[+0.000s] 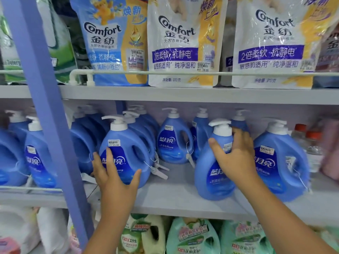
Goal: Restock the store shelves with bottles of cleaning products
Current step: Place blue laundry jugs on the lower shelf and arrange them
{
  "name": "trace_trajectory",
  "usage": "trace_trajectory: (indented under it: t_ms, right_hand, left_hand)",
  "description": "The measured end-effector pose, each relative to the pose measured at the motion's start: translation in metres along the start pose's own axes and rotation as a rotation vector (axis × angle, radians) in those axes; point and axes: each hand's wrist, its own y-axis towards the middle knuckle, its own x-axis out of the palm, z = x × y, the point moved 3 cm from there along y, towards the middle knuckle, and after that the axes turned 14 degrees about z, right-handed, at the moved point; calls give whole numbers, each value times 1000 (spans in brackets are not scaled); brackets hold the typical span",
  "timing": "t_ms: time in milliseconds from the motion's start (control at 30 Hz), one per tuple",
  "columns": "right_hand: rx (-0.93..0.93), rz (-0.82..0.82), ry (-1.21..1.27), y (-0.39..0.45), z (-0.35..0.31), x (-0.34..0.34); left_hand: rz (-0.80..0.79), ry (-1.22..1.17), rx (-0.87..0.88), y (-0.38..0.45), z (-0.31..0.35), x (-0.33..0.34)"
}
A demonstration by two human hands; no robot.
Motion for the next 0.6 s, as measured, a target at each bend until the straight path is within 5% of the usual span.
trace_trajectory:
  t_ms: [67,167,300,433,500,600]
  right_hand:
    - [-26,-134,38,-13,-3,4]
    - [173,-452,317,-40,-3,13]
    - [235,-566,406,-58,5,31]
    - [179,-667,303,-58,9,44]
    - [176,-657,266,-53,9,46]
    - [151,-732,219,-43,10,42]
  left_hand:
    - [4,-20,7,-2,-4,-1]
    - [-16,-91,-35,3,-10,-7]
    - [-88,-103,-149,12,-12,-10]
    - [74,-186,177,-5,26,-22]
    - [-92,-292,262,-18,51,-13]
    - [-343,-407,65,-16,76,11]
